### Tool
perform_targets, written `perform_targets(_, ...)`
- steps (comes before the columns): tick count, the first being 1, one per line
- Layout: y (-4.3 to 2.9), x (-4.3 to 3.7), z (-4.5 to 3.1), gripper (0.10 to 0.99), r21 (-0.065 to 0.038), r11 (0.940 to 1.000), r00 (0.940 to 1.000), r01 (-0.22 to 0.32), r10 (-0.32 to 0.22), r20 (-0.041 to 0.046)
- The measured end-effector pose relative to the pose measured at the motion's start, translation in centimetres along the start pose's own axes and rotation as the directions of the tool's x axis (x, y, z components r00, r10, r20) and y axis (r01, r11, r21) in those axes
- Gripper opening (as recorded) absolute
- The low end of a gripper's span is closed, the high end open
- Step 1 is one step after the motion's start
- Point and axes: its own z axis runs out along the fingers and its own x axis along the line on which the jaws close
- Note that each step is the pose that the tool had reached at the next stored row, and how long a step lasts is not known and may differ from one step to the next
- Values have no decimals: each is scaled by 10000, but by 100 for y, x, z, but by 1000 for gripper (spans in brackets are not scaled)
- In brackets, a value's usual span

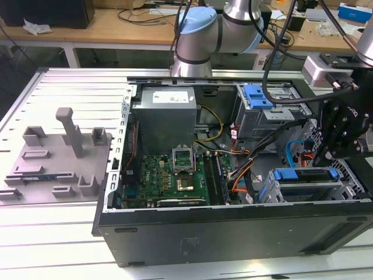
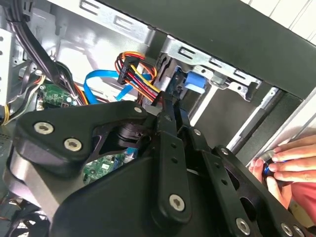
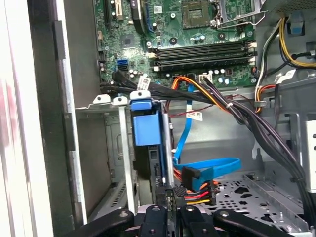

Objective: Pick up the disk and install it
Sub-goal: 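Insert the first disk wire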

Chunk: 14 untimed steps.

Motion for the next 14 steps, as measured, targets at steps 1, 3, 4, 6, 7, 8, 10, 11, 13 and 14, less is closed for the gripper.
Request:
perform_targets(1, 1, -12, -1, 169, 7, 10000, 10000, -1, 1, 0)
perform_targets(3, 3, -17, -5, 169, 67, 10000, 10000, -9, 9, 5)
perform_targets(4, 7, -17, -14, 169, 145, 9999, 10000, -18, 17, 18)
perform_targets(6, 13, -15, -24, 169, 197, 9998, 10000, -23, 23, 31)
perform_targets(7, 20, -14, -25, 169, 208, 9998, 10000, -26, 25, 46)
perform_targets(8, 30, -11, -27, 169, 212, 9998, 10000, -26, 25, 66)
perform_targets(10, 38, -8, -28, 169, 213, 9998, 10000, -27, 25, 82)
perform_targets(11, 39, -8, -28, 169, 213, 9998, 10000, -26, 24, 82)
perform_targets(13, 39, -8, -28, 169, 213, 9998, 10000, -27, 25, 83)
perform_targets(14, 39, -6, -28, 169, 210, 9998, 9999, -28, 26, 104)
